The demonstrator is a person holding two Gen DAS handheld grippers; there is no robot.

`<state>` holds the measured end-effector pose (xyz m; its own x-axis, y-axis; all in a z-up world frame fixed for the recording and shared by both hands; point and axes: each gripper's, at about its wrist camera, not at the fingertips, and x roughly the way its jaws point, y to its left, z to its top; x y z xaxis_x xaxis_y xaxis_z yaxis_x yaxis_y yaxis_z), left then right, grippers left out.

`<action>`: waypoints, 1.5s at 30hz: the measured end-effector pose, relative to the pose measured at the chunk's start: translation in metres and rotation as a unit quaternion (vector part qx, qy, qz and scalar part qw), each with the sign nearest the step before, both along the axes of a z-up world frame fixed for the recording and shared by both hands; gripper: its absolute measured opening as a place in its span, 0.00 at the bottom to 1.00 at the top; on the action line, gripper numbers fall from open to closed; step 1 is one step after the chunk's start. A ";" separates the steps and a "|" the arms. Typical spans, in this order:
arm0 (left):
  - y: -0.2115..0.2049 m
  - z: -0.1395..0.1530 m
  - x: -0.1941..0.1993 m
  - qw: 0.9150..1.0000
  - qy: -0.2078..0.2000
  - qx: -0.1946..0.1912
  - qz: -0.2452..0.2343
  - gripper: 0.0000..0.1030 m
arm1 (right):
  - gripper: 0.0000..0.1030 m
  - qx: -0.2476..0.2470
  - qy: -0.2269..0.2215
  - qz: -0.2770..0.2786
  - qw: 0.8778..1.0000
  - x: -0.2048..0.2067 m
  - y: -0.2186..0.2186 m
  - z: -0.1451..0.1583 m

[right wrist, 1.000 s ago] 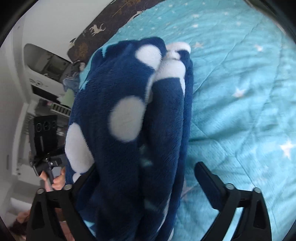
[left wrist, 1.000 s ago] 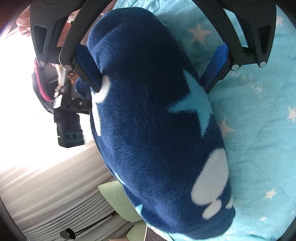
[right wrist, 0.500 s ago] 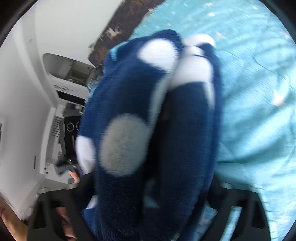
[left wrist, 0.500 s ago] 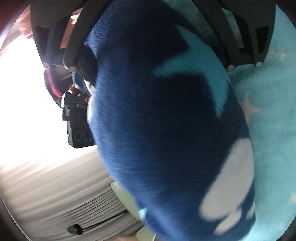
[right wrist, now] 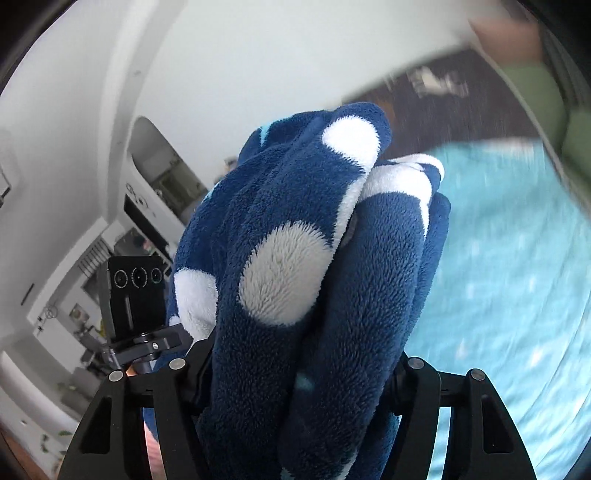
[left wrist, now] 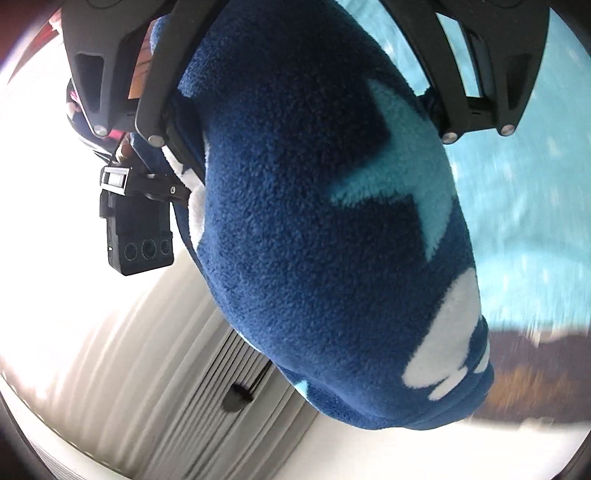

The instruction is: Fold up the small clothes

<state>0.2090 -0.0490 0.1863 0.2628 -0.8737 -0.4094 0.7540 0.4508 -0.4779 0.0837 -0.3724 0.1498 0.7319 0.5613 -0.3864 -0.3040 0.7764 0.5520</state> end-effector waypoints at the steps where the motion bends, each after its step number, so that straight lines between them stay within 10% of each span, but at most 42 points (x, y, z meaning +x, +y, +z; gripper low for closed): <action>1: -0.006 0.018 0.007 1.000 -0.018 0.002 0.004 0.87 | 0.67 -0.005 -0.017 -0.006 1.000 0.005 -0.003 0.020; 7: -0.047 0.079 0.056 0.995 -0.089 0.021 0.033 0.87 | 0.69 0.027 -0.074 -0.029 0.996 0.056 -0.047 0.074; 12: -0.078 0.032 0.119 0.996 -0.055 0.046 0.054 0.87 | 0.69 0.074 -0.060 -0.058 0.994 0.125 -0.089 0.042; 20: -0.081 -0.097 0.197 0.993 0.029 0.075 0.083 0.87 | 0.69 0.111 0.029 -0.060 0.992 0.226 -0.131 -0.098; 26: -0.098 -0.234 0.220 0.970 0.076 0.180 0.146 0.97 | 0.72 0.083 0.171 -0.111 0.975 0.292 -0.136 -0.246; 29: -0.071 -0.258 0.221 0.984 0.107 0.059 0.126 0.99 | 0.83 0.178 0.138 -0.104 0.969 0.285 -0.146 -0.297; 40: -0.071 -0.267 0.242 0.977 0.113 0.078 0.162 0.99 | 0.88 0.140 0.123 -0.149 0.971 0.267 -0.138 -0.285; 43: -0.061 -0.230 0.217 0.971 0.096 0.084 0.200 0.96 | 0.88 0.151 0.174 -0.196 0.953 0.235 -0.128 -0.259; 45: -0.049 -0.192 0.183 0.975 0.032 0.076 0.207 0.96 | 0.88 0.116 0.139 -0.194 0.964 0.188 -0.113 -0.225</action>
<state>0.3921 -0.0984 -0.0062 0.5498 -0.6262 -0.5528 0.4629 0.7793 -0.4224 0.2718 -0.4851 -0.0748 0.7899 0.3608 -0.4959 0.1697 0.6483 0.7422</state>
